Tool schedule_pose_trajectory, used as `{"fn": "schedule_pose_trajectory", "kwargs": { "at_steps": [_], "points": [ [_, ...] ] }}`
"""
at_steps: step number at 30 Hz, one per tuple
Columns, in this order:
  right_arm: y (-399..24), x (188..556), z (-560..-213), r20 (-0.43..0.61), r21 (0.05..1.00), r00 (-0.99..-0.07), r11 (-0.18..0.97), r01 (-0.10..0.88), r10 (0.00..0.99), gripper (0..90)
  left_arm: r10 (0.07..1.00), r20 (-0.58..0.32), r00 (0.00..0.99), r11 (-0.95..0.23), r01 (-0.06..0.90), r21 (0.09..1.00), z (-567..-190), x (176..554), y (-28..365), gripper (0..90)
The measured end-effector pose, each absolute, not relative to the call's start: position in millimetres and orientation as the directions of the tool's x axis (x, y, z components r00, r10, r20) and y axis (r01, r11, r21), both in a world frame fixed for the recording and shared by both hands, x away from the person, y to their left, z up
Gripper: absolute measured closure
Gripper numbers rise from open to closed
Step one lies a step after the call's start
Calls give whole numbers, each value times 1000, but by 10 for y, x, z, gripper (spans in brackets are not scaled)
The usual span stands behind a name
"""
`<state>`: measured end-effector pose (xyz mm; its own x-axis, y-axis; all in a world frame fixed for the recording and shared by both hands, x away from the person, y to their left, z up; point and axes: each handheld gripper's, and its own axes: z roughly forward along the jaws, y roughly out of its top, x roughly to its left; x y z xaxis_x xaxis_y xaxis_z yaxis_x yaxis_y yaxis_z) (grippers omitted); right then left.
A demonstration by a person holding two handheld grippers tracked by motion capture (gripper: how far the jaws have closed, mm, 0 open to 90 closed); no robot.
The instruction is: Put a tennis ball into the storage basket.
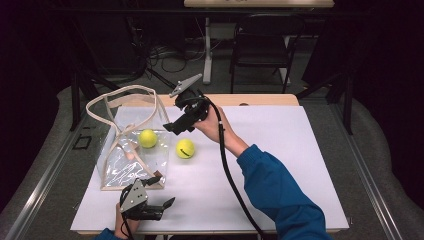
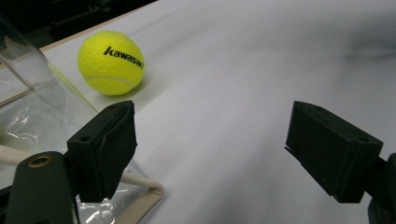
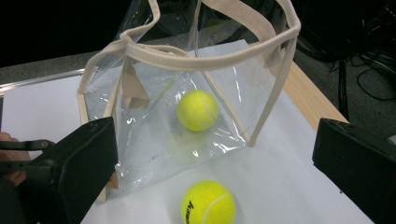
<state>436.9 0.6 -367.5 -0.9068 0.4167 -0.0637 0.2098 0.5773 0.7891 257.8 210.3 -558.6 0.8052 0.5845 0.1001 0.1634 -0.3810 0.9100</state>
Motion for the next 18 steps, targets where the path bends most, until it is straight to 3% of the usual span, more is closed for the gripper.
{"fn": "schedule_pose_trajectory", "kwargs": {
  "at_steps": [18],
  "points": [
    [-212, 4323, -3861, -44, 782, -892, 571, 250, 450, 0, 582, 103, 807, -385, 162, 908, -5586, 2576, 2094, 161]
  ]
}}
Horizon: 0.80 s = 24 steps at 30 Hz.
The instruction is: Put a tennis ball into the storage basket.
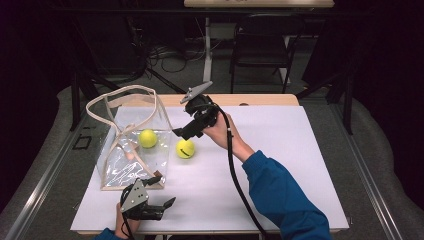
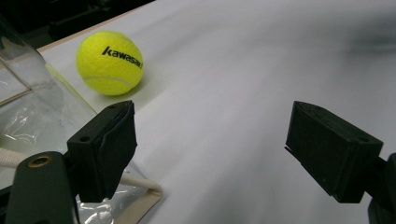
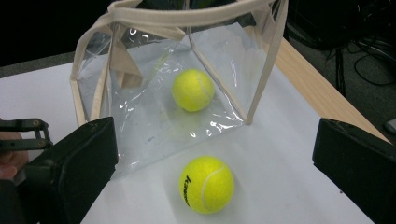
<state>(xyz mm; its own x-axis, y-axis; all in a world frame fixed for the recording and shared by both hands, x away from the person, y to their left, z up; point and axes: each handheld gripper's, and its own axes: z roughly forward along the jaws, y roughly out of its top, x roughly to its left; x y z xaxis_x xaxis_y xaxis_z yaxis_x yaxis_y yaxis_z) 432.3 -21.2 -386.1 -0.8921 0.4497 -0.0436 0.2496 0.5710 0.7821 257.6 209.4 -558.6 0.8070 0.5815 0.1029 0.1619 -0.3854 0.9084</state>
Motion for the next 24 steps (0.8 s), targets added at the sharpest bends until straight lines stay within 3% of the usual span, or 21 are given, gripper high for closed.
{"fn": "schedule_pose_trajectory", "kwargs": {
  "at_steps": [2, 24],
  "points": [
    [-320, 4247, -4065, -24, 781, -890, 563, 268, 456, 0, 582, 103, 807, -388, 164, 907, -5591, 2576, 2096, 161],
    [-445, 4154, -4480, -36, 754, -874, 587, 294, 484, 0, 582, 107, 806, -388, 160, 908, -5589, 2568, 2094, 161]
  ]
}}
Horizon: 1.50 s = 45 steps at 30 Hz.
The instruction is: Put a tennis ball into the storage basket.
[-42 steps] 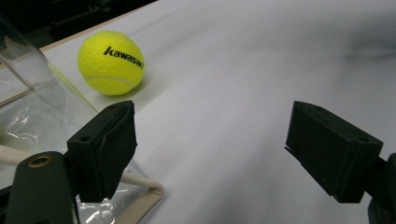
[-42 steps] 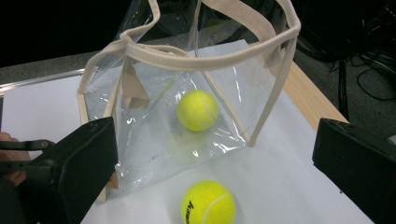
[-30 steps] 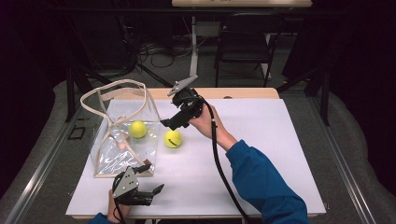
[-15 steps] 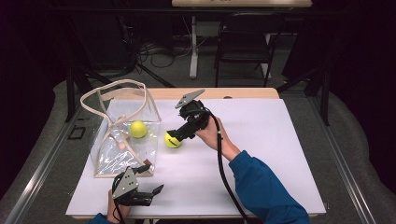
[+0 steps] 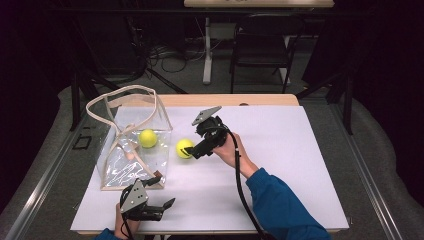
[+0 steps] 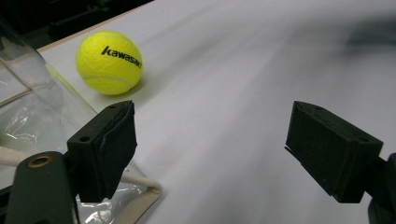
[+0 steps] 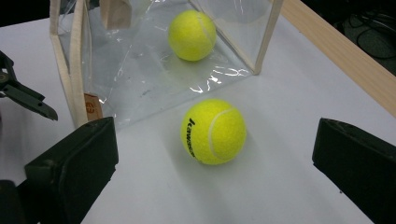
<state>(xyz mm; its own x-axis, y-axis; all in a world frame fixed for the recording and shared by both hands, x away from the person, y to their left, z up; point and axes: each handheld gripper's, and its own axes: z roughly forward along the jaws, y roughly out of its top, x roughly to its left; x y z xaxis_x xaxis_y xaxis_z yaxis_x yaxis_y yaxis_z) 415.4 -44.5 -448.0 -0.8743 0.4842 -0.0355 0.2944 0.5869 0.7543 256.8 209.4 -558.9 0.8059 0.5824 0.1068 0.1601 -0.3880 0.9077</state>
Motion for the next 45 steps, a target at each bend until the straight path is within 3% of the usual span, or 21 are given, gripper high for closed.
{"fn": "schedule_pose_trajectory", "kwargs": {
  "at_steps": [45],
  "points": [
    [-267, 4366, -4967, -3, 711, -870, 613, 344, 493, 0, 580, 114, 806, -392, 154, 907, -5594, 2556, 2085, 161]
  ]
}}
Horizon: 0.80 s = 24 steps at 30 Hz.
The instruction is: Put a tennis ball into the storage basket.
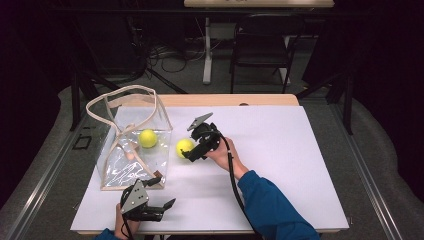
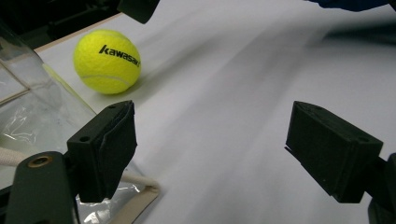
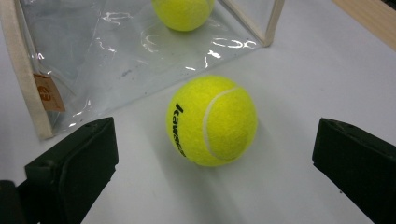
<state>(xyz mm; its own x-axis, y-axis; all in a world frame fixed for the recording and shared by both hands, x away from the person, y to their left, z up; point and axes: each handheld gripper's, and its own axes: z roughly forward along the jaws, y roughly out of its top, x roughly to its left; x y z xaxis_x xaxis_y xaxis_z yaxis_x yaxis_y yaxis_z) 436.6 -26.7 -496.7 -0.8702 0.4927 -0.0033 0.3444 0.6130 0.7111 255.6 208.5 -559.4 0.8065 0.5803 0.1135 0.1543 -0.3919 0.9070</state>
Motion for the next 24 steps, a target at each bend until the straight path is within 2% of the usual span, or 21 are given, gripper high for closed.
{"fn": "schedule_pose_trajectory", "kwargs": {
  "at_steps": [24],
  "points": [
    [-76, 4454, -5156, -18, 678, -871, 647, 350, 491, 0, 574, 116, 811, -398, 153, 904, -5588, 2557, 2083, 161]
  ]
}}
